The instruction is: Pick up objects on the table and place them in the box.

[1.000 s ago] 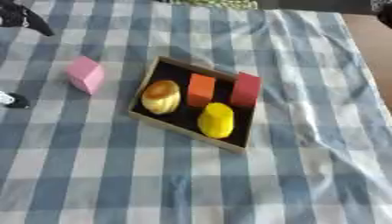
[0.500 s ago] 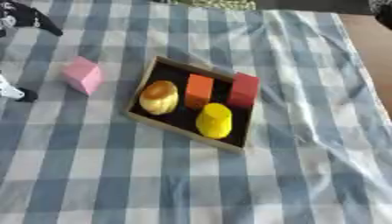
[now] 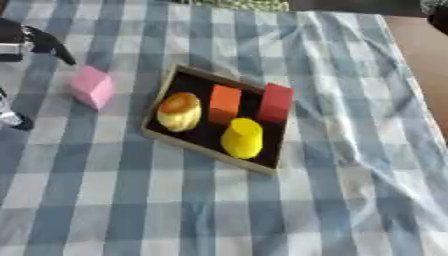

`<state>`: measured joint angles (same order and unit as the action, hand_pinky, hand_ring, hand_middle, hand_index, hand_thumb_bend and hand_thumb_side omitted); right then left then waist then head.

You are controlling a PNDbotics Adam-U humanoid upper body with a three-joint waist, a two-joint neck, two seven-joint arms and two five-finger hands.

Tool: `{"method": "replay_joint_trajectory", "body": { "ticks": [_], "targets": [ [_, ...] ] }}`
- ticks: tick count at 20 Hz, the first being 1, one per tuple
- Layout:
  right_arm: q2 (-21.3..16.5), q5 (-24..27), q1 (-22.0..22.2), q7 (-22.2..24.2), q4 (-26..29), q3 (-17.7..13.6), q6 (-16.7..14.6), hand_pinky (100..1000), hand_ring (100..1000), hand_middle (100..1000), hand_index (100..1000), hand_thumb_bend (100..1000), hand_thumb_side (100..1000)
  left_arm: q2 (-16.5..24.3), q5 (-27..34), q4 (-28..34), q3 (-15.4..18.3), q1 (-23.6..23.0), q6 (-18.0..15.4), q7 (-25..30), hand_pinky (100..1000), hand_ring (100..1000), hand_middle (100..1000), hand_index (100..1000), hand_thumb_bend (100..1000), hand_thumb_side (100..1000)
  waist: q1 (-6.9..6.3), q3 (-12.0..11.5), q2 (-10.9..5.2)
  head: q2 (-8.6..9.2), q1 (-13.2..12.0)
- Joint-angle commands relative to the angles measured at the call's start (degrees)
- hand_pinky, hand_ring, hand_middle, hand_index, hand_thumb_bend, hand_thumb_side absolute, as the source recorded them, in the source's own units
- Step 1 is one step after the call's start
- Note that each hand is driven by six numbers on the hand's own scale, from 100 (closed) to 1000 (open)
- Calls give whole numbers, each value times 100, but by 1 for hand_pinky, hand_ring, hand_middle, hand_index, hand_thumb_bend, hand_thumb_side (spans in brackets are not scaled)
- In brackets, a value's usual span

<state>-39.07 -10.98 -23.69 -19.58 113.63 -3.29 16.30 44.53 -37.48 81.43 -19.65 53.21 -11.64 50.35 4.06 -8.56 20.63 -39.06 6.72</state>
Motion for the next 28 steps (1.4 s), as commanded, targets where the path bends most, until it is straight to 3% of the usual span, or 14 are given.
{"method": "replay_joint_trajectory", "body": {
  "ticks": [1,16,23,28],
  "targets": [
    [-94,12,-57,-20,66,-39,-1,800,748,547,700,265,343,21,-138,-161,49,150,-76,5,960,914,860,920,719,100,-31,14,-109,74,-6],
    [-68,43,-102,-22,64,-13,-18,800,748,544,698,258,343,-559,-653,-1186,224,553,-270,-413,957,913,857,916,602,100,-52,105,51,189,-78],
    [-67,55,-114,-20,58,-3,-26,800,748,543,698,256,348,-631,-627,-1241,288,663,-270,-506,952,905,847,905,591,100,-76,123,89,257,-142],
    [-96,54,-65,-11,55,-6,-29,800,748,542,697,254,350,-523,-576,-900,371,755,-178,-533,943,884,819,878,580,100,-86,123,96,249,-131]
  ]
}}
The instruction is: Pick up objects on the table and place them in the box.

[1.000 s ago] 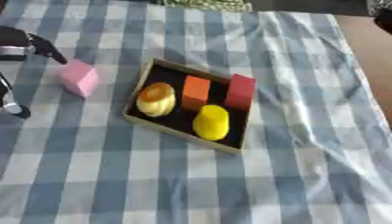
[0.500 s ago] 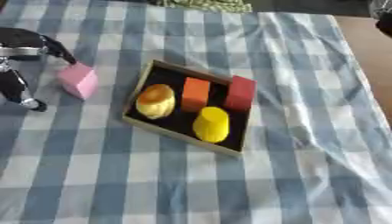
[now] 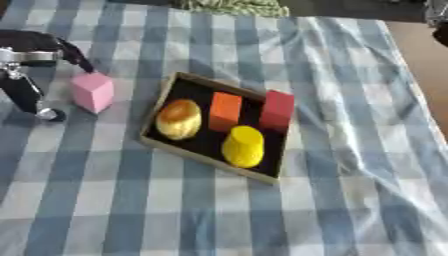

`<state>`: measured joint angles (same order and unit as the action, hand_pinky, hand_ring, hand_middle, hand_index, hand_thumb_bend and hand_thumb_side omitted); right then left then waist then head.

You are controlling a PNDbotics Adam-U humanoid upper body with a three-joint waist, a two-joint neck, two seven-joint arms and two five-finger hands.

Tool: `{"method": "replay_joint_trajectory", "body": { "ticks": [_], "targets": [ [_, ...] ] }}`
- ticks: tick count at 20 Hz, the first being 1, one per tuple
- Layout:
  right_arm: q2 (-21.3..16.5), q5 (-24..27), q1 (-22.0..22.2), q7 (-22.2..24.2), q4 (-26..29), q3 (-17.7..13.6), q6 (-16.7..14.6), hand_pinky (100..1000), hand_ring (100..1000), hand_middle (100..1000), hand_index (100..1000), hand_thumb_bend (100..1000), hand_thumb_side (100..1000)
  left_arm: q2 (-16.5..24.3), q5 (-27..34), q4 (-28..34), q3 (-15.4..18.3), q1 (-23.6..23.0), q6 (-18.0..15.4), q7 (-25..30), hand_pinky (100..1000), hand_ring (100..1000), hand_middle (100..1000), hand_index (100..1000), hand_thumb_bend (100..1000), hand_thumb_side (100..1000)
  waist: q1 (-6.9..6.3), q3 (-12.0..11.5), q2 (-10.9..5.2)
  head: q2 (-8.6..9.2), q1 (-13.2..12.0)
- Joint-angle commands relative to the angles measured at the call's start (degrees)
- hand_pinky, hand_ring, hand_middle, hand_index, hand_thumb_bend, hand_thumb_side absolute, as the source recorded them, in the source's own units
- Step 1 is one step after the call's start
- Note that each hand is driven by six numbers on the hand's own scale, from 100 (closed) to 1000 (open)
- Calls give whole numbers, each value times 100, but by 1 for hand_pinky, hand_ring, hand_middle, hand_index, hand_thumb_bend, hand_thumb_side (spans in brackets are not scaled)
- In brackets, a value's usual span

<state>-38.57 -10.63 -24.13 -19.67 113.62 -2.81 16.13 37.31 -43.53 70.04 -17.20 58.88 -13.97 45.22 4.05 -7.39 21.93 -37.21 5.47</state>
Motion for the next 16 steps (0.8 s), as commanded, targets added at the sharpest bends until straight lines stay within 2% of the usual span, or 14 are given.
{"method": "replay_joint_trajectory", "body": {
  "ticks": [1,6,11,16],
  "targets": [
    [-151,19,-11,-2,54,-56,-13,800,748,542,697,254,350,236,46,333,137,213,83,3,942,882,817,876,581,100,-89,6,-33,59,6],
    [-156,25,3,-8,38,-60,-15,800,748,542,697,251,352,301,177,620,155,323,204,148,938,878,812,877,587,100,-114,-5,-6,74,33],
    [-128,35,-23,-10,31,-61,-23,800,749,541,698,250,355,178,201,497,73,344,208,269,937,881,818,884,586,100,-113,39,47,107,18],
    [-122,51,-18,-18,23,-61,-27,800,749,541,698,251,353,152,196,387,6,315,161,382,940,887,829,899,638,100,-118,58,88,90,17]
  ]
}}
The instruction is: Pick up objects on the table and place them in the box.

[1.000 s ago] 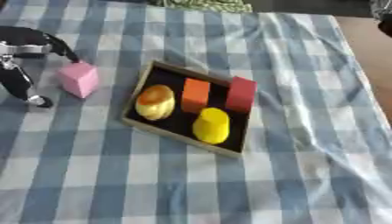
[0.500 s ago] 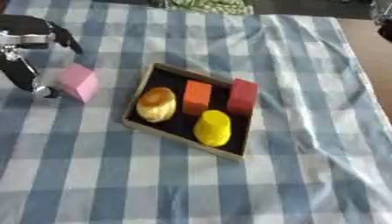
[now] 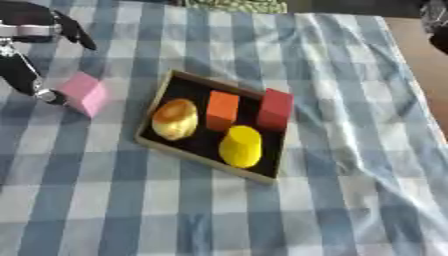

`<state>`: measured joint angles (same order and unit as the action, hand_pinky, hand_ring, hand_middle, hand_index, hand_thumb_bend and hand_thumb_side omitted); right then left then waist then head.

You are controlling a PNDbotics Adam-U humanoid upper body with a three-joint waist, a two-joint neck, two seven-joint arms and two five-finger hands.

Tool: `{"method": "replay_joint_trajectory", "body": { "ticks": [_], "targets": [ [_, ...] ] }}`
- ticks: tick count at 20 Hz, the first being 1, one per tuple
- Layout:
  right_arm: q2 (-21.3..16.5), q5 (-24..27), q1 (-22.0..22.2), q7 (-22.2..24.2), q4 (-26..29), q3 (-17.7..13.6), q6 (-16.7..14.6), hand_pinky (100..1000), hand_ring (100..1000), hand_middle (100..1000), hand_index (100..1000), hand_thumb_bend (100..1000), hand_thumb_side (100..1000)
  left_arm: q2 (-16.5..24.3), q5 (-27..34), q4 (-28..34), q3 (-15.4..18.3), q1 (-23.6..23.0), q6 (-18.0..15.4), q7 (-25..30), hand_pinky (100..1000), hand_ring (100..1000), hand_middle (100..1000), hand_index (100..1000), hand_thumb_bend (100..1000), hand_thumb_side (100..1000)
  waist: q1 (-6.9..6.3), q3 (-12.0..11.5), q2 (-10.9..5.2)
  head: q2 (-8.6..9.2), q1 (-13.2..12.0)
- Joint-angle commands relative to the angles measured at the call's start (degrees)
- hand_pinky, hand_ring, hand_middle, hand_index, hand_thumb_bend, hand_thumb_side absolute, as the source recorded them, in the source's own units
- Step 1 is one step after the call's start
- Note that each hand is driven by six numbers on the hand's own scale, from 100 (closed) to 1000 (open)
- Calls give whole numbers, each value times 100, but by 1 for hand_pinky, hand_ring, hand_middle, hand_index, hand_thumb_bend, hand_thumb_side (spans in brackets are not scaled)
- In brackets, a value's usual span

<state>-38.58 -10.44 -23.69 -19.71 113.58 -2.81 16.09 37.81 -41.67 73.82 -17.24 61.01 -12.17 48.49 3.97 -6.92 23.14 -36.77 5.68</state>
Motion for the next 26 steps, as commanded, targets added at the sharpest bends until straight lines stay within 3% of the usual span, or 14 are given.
{"method": "replay_joint_trajectory", "body": {
  "ticks": [1,8,20,26],
  "targets": [
    [-118,35,-64,-12,27,-59,-24,800,749,541,698,248,356,98,1,-15,8,98,-22,72,940,888,830,902,632,100,-111,11,-30,46,-3],
    [-90,55,-93,-6,18,-46,-37,801,750,541,698,246,358,-3,-153,-221,-35,67,-22,83,936,882,821,904,637,100,-107,33,-5,65,-32],
    [-64,92,-110,6,11,-28,-75,801,750,540,698,244,359,-208,-697,-724,32,38,-57,-404,915,850,782,866,503,100,-89,73,32,87,-64],
    [-61,88,-96,11,-11,-36,-82,802,751,540,698,241,360,-206,-664,-650,2,21,-80,-444,867,747,643,742,311,100,-85,63,18,55,-33]
  ]
}}
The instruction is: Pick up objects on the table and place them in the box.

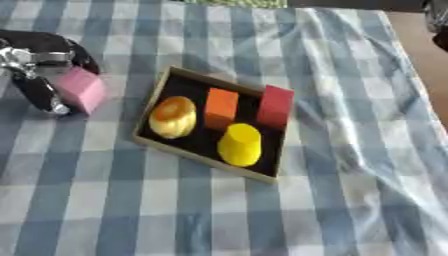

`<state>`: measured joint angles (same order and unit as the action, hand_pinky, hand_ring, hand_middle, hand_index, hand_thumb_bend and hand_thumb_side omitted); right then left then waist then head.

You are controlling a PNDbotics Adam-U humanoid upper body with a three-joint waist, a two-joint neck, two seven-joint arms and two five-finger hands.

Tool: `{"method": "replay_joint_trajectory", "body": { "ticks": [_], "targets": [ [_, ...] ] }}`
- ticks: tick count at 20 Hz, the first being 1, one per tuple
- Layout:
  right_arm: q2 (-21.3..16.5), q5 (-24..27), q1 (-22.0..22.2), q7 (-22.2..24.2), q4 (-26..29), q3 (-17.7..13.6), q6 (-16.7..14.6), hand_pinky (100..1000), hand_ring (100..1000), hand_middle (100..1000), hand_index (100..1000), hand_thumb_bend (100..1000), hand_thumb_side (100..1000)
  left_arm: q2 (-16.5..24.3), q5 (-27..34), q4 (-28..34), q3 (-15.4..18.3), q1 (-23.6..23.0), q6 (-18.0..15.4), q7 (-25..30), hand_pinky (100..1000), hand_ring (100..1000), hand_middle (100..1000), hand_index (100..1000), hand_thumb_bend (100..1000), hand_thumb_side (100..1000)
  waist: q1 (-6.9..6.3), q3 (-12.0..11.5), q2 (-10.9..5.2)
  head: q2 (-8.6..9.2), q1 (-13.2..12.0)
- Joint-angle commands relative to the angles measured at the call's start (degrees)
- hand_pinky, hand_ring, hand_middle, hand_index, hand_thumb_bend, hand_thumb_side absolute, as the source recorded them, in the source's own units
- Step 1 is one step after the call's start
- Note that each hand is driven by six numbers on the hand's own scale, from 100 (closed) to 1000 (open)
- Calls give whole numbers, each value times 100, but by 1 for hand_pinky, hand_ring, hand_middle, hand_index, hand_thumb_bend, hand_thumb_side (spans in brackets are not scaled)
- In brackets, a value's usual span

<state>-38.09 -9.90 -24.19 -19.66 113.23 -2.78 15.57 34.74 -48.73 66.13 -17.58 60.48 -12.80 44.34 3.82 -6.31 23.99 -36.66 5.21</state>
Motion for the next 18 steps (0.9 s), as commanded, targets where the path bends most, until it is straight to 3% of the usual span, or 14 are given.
{"method": "replay_joint_trajectory", "body": {
  "ticks": [1,9,13,18],
  "targets": [
    [-110,34,-38,6,17,-40,-30,802,751,540,698,241,361,112,122,184,22,71,-29,-1,859,736,618,718,290,100,-73,-3,-68,37,20],
    [-134,26,-19,-8,-23,-45,-28,802,751,540,699,239,359,288,742,1059,41,129,133,272,840,710,592,684,258,100,-92,-44,-111,8,85],
    [-148,13,-46,-8,-15,-55,-35,803,752,542,699,240,356,177,1241,1562,207,348,302,-87,830,701,585,684,211,100,-78,-65,-144,5,145],
    [-155,-3,-130,33,24,-36,-46,803,752,543,700,238,353,-63,1744,2214,-54,590,604,-595,820,694,577,685,215,100,-61,-57,-173,-4,270]
  ]
}}
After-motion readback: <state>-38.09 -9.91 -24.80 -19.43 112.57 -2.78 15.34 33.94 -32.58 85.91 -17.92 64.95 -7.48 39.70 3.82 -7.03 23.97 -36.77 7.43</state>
